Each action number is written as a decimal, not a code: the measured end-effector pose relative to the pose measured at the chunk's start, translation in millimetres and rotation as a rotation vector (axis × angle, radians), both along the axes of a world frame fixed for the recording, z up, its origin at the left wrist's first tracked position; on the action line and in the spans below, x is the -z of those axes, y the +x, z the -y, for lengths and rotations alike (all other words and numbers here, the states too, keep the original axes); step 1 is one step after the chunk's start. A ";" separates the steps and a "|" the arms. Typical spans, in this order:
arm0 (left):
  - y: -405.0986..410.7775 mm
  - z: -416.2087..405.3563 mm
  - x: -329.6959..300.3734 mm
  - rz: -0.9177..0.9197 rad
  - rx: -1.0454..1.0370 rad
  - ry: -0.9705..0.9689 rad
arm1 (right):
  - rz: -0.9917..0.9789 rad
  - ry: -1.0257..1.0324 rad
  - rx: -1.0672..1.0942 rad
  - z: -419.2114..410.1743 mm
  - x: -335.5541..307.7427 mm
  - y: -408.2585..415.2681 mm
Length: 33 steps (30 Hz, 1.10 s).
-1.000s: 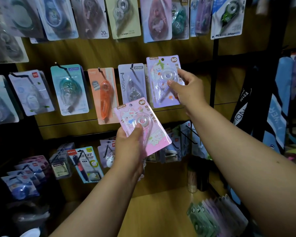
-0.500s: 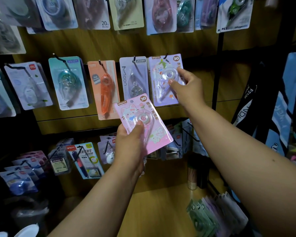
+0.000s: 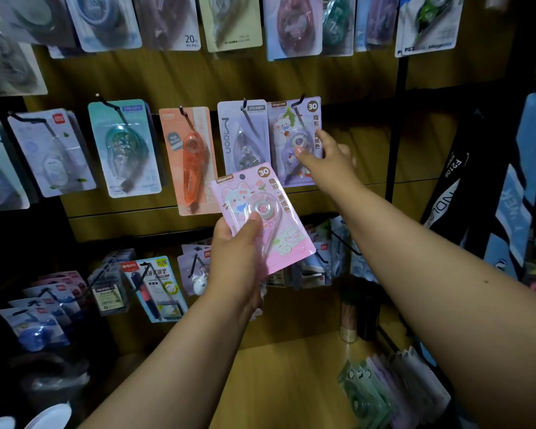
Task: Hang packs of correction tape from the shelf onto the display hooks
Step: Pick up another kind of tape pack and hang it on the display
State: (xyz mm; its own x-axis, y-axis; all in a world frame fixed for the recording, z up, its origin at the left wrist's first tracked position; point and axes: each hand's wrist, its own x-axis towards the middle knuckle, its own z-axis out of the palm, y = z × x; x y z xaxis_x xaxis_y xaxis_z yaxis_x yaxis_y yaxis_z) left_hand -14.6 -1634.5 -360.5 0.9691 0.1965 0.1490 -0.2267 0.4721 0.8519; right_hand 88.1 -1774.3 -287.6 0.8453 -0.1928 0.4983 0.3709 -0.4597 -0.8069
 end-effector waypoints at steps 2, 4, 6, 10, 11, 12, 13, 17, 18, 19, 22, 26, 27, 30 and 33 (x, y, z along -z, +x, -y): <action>-0.7 1.4 -1.9 -0.001 -0.002 -0.001 | 0.027 0.055 -0.092 -3.1 9.6 -17.3; -1.3 3.8 -4.0 0.000 -0.018 0.016 | 0.006 0.106 -0.252 -7.1 20.0 -39.4; -2.2 6.4 -6.0 0.013 -0.031 0.035 | -0.043 0.116 -0.372 -8.5 31.0 -57.4; -5.1 8.8 -9.6 0.024 -0.039 0.132 | -0.075 0.208 -0.502 -9.1 44.4 -76.0; -6.4 9.3 -11.1 0.029 -0.030 0.148 | -0.059 0.241 -0.510 -7.9 44.1 -76.3; -7.5 9.8 -12.6 0.033 -0.021 0.162 | -0.029 0.256 -0.510 -6.6 43.0 -76.3; -8.9 10.4 -14.5 0.035 -0.015 0.169 | 0.015 0.258 -0.499 -4.9 40.9 -74.7; -11.6 11.0 -17.4 0.038 -0.008 0.155 | 0.187 0.283 -0.356 3.9 24.7 -61.2; -11.3 10.6 -16.9 0.036 -0.009 0.143 | 0.216 0.307 -0.327 6.8 19.5 -56.4; -10.7 10.1 -16.1 0.031 -0.015 0.127 | 0.241 0.332 -0.311 9.3 14.4 -52.0; -8.7 7.8 -14.1 0.014 -0.026 0.102 | 0.292 0.348 -0.283 15.2 -0.3 -40.8; -7.0 6.7 -11.5 0.022 -0.021 0.105 | 0.324 0.325 -0.261 18.2 -15.0 -30.0; -6.8 6.8 -10.9 0.024 -0.017 0.105 | 0.318 0.325 -0.261 18.5 -17.6 -27.4; -7.5 8.1 -10.9 0.026 -0.008 0.108 | 0.287 0.332 -0.258 19.8 -21.3 -19.2; -7.2 7.5 -10.2 0.023 -0.011 0.109 | 0.265 0.367 -0.260 20.0 -20.5 -16.0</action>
State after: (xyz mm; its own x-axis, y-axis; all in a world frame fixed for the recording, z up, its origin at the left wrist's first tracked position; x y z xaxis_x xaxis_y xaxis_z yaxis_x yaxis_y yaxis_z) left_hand -21.8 -1642.1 -350.3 0.9630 0.1888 0.1922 -0.2515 0.3745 0.8924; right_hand 72.1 -1794.3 -267.0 0.7428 -0.1951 0.6404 0.6483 -0.0293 -0.7609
